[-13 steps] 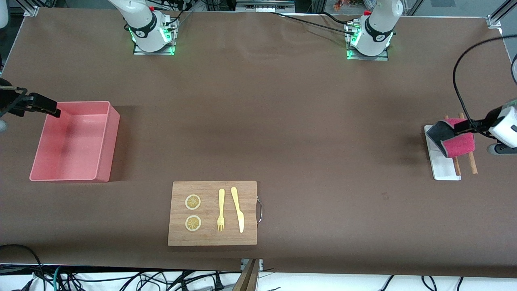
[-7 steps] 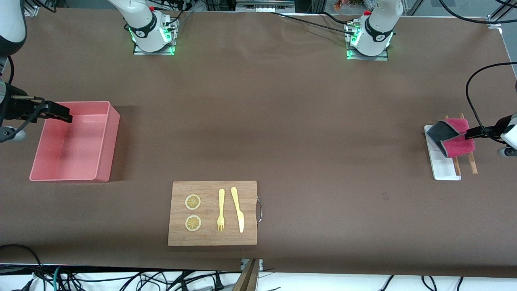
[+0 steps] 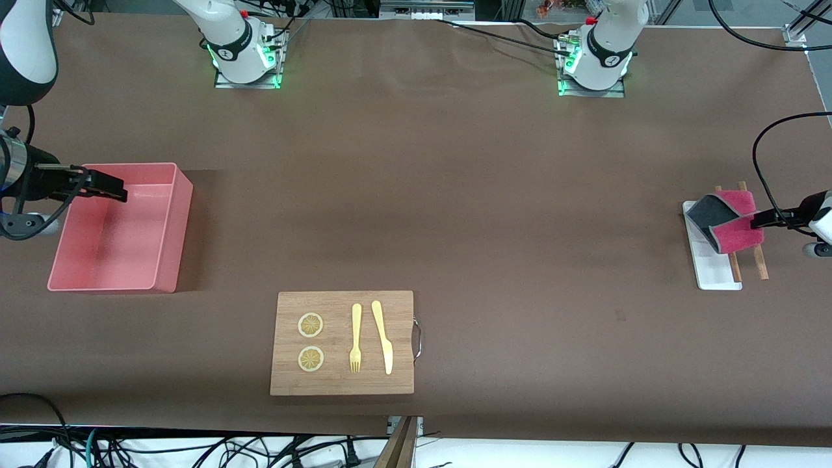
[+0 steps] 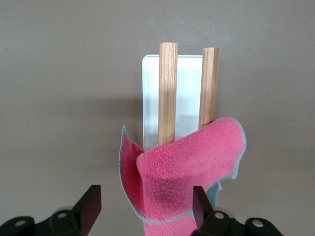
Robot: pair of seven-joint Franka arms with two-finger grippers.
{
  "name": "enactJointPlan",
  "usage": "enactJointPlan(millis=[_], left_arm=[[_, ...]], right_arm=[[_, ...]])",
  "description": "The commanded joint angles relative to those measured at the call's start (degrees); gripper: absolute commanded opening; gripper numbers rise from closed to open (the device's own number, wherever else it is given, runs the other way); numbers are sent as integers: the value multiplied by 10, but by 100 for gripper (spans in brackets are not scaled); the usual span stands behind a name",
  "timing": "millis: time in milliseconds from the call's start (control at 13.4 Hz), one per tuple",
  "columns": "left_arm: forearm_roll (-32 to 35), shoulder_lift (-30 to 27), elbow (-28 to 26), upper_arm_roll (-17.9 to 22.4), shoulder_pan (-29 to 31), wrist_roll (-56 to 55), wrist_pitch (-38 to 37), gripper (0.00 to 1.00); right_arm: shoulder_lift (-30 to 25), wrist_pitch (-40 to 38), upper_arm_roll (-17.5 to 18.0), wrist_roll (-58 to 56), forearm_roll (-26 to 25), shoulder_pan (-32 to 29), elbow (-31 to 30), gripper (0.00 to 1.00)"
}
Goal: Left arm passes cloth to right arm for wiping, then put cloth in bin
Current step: 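Grasp the pink cloth with the left gripper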
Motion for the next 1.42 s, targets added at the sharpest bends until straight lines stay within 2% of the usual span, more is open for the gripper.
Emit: enactJointPlan(millis=[0, 149, 224, 373, 597, 821, 1120, 1344], left_arm=[[-26, 15, 21, -6, 8, 11, -3, 83], [-42, 22, 21, -6, 8, 12, -2, 83], [-43, 22, 21, -6, 9, 12, -2, 76], [-42, 23, 21, -6, 11, 14, -2, 61], [-39, 23, 21, -6, 11, 15, -2, 30], [-39, 23, 21, -6, 11, 16, -2, 24], [-38, 23, 21, -6, 11, 16, -3, 0], [-34, 23, 21, -6, 10, 16, -3, 0]], right_arm=[[17, 23, -1, 34, 35, 10, -1, 100], [28, 43, -1, 53, 52, 12, -1, 100], [37, 53, -1, 59, 64, 15, -1, 100], [50, 72, -1, 91, 83, 28, -1, 100], [68, 95, -1, 169, 85, 66, -1, 100], [85, 124, -1, 229, 86, 97, -1, 100], [102, 162, 0, 284, 87, 132, -2, 100], [113, 179, -1, 318, 110, 145, -1, 100]])
